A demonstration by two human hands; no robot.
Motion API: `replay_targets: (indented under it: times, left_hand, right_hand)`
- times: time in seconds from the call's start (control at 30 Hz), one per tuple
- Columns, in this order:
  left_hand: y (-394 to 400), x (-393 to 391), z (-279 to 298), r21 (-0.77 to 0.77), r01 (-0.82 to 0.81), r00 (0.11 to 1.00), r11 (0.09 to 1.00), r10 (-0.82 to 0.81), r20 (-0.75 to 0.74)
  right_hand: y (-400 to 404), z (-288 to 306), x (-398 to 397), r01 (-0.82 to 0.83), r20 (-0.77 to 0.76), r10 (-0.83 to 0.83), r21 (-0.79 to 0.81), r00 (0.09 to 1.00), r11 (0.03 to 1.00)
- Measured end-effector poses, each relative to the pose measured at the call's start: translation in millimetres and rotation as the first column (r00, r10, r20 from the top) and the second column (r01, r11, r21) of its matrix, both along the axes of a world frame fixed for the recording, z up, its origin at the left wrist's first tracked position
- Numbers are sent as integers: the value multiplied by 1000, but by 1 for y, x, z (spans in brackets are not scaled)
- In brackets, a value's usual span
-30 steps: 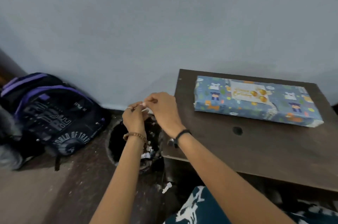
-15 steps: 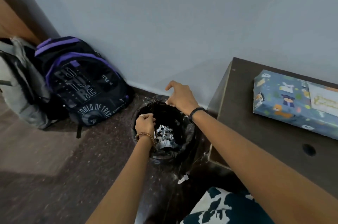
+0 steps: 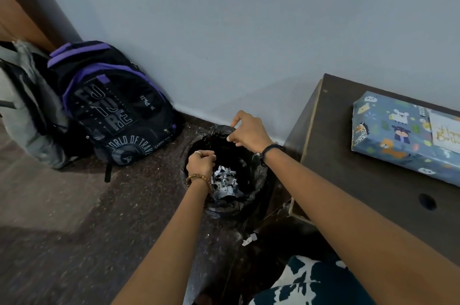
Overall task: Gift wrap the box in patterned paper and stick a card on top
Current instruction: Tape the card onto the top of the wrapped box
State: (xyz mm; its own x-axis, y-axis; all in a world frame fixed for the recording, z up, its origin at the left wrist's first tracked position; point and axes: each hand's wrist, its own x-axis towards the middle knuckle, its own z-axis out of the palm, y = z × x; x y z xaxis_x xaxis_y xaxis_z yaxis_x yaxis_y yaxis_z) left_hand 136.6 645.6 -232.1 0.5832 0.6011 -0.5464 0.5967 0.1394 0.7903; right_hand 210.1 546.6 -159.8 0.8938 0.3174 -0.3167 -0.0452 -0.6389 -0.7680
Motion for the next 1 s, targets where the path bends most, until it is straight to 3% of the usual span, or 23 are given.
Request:
replay_targets:
  times: [0.27, 0.43, 0.63, 0.87, 1.0]
  left_hand:
    - [-34, 2, 37, 26, -7, 991, 1000, 3, 133]
    - [-85, 10, 103, 234, 48, 946, 971, -119, 301]
    - [-174, -8, 155, 240, 169, 833, 956, -268, 484]
    - [-241, -39, 175, 280, 350, 718, 894, -448, 533]
    - [-238, -35, 166, 410, 321, 743, 853, -496, 450]
  right_hand:
    - [-13, 11, -16, 2, 26, -4, 56, 1000, 998]
    - [-52, 49, -41, 196, 191, -253, 273, 948, 942]
    - [-132, 94, -79, 366, 329, -543, 468, 772, 804]
    - [-223, 115, -115, 464, 336, -648, 485, 684, 741]
    - [-281, 113, -126, 554, 342, -694, 426, 634, 715]
